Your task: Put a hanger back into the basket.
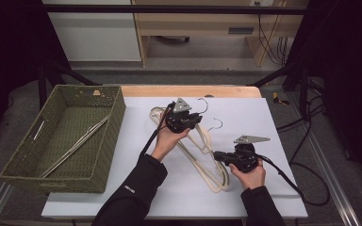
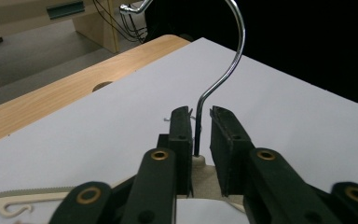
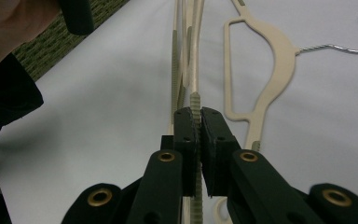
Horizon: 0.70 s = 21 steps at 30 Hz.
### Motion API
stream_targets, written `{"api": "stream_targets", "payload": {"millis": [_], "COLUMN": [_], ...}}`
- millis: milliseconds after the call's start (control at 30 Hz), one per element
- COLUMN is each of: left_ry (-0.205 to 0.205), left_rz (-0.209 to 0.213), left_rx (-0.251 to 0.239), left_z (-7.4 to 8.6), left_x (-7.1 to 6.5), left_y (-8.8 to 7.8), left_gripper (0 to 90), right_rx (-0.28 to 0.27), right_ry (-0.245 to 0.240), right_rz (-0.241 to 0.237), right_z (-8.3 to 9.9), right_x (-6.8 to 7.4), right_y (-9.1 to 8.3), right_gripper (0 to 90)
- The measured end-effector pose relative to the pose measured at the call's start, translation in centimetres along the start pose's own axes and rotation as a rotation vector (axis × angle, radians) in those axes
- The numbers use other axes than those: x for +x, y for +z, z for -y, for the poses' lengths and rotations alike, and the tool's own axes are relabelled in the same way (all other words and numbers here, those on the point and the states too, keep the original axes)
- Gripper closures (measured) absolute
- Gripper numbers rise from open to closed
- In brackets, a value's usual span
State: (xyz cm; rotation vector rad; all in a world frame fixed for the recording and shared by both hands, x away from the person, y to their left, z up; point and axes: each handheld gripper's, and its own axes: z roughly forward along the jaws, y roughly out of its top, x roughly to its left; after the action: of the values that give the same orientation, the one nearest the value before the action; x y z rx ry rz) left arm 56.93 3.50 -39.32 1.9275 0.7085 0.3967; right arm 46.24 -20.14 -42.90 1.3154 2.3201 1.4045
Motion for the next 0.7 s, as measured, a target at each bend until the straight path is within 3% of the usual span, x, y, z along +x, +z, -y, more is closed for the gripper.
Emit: {"api": "stream_targets", "payload": {"millis": [200,367,467,700], "left_ry": [0.009,0.049,0.052,0.089], "left_rz": [-0.018,-0.044,-0.051,-0.057], "left_rx": [0.007,0.028,0.016,0.015], "left_z": [-0.3,-0.5,-0.5,-0.5], "left_x": [-0.1,-0.5,-0.8,-2.2], "left_y": [-0.6,-1.4,-2.0,-4.1], "left_gripper": [88.2,88.8,88.9,89.1], "right_rx": [0.003,0.008,0.010,-0.059], "right_ry": [-0.004,-0.011,-0.027,-0.078], "right_rz": [-0.003,-0.007,-0.013,-0.025], "right_z": [0.0,-0.2,-0.2,-1.0], "right_x": [0.2,0.6,0.8,2.1], "right_y": [0.0,0.0,-0.1,-0.7], "right_gripper": [86.0,85.6,85.2,75.3]}}
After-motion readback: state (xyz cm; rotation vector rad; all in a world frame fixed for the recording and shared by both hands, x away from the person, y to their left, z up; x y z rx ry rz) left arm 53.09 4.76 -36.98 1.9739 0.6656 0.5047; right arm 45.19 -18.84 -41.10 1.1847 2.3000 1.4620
